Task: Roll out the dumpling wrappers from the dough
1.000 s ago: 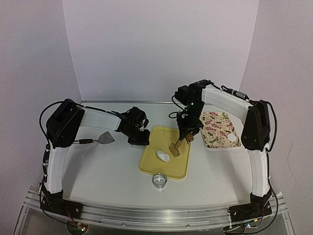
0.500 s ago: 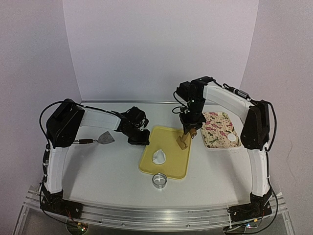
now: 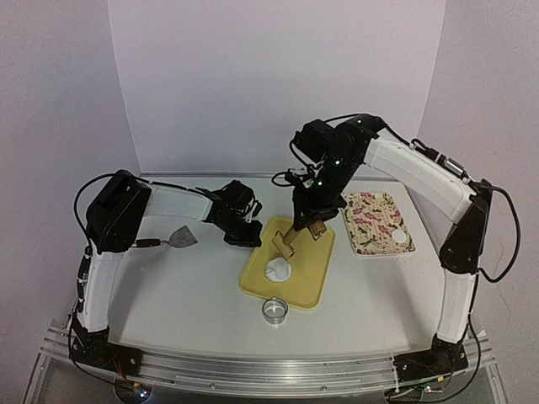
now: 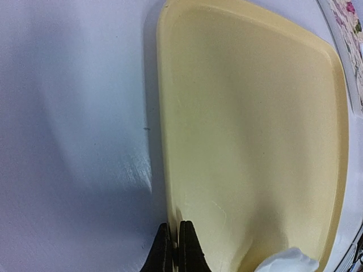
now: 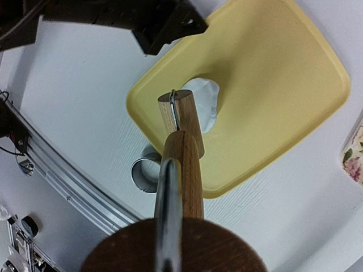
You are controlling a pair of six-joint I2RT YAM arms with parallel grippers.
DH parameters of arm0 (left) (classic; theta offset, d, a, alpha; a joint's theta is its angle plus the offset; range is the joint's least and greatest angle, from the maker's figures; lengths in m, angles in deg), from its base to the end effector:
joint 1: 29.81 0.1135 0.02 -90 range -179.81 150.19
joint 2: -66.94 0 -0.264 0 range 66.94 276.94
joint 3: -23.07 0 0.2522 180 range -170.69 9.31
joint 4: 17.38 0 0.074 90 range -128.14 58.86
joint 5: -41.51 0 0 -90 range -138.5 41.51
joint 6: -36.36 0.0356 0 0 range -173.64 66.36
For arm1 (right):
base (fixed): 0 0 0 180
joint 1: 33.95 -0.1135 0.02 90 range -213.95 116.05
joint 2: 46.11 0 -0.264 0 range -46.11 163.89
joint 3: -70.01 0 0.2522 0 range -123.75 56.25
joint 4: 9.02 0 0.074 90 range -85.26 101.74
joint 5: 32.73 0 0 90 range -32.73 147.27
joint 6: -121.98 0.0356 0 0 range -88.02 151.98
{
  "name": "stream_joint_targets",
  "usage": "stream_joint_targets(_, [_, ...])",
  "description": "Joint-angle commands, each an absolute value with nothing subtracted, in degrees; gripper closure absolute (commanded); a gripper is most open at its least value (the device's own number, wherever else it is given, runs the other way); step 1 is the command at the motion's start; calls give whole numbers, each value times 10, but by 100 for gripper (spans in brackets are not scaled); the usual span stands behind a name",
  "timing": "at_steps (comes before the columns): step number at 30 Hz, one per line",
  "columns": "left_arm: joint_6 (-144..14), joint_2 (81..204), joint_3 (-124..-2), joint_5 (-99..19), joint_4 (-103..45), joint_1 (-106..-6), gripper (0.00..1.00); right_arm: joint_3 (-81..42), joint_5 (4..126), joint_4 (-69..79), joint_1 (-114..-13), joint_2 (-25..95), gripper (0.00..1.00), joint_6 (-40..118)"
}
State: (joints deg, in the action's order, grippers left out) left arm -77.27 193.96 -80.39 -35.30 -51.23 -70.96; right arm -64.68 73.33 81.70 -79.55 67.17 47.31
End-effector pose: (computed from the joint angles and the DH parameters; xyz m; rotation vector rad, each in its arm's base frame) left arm 0.3475 -0.3145 0.1319 0.5013 2.6544 -0.6863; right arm 0.2710 0.2908 0.3468 -0.8314 2.7870 0.6226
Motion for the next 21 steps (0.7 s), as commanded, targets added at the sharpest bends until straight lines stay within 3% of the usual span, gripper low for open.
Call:
stream_joint_targets(1, [-748, 1973, -820, -358, -544, -709, 100, -649, 744, 890, -823, 687, 100, 469])
stream_joint_targets(21, [-761, 1966, -803, -356, -533, -709, 100, -670, 742, 849, -830, 767, 100, 458])
